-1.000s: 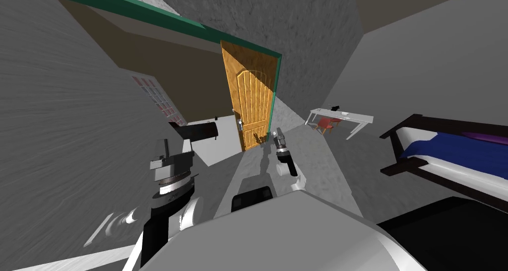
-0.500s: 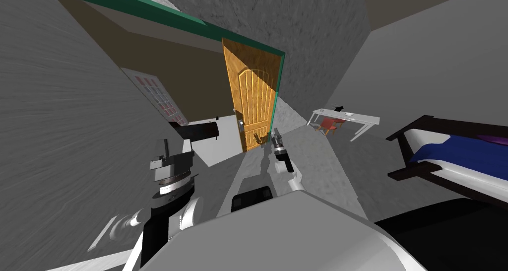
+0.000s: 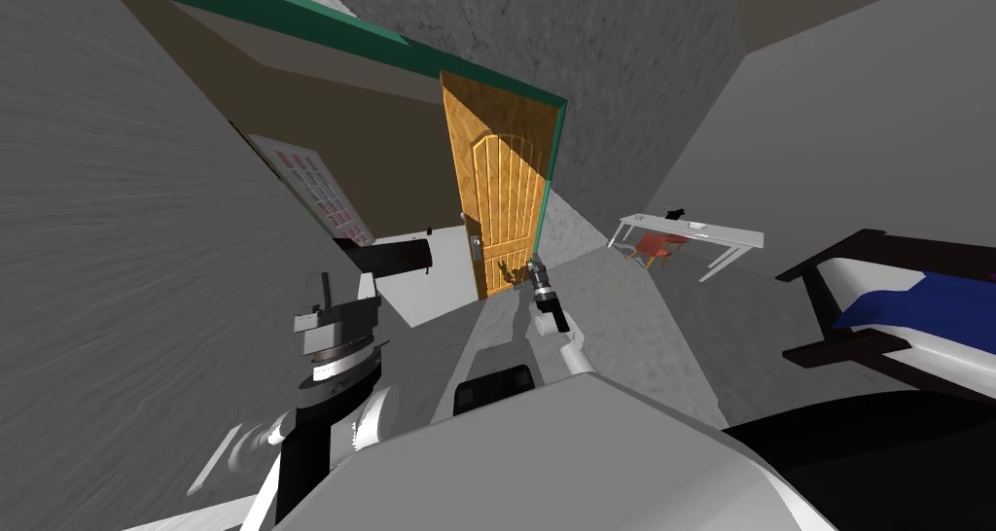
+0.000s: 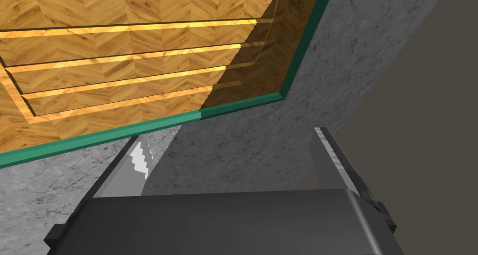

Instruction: Pull the door open

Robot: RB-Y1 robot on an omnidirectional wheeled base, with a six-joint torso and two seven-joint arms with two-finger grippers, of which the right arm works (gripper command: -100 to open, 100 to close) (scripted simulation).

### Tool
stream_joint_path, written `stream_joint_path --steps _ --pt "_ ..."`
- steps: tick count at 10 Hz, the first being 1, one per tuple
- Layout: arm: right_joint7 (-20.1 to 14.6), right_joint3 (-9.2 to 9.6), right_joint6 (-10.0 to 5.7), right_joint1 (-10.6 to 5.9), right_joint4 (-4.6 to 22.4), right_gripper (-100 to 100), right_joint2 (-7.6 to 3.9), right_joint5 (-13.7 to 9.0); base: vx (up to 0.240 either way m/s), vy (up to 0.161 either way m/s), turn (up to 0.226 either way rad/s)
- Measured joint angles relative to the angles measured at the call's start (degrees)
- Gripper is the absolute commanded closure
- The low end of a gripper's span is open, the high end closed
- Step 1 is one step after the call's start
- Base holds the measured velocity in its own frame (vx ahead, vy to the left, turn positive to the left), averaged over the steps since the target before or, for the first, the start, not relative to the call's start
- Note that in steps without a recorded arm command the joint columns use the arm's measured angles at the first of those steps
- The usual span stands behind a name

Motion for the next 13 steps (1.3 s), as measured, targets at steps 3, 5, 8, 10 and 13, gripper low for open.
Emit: stream_joint_path --steps 3,5,8,10,13 --pt "-0.5 -0.29 0.54 -3.14 5.1 -100 -0.39 -0.2 0.085 0.011 0.053" --pt "-0.6 -0.33 0.74 -4.53 7.5 -100 -0.35 -0.3 0.055 0.000 0.035" --pt "-0.9 -0.59 0.79 -7.44 12.1 -100 -0.41 -0.4 0.060 0.003 0.048" --pt "-1.0 -0.69 0.98 -8.92 14.8 -100 -0.37 -0.5 0.070 0.014 0.049" --pt "-1.5 -0.93 1.18 -11.74 19.3 -100 -0.67 -0.7 0.071 0.007 0.049"
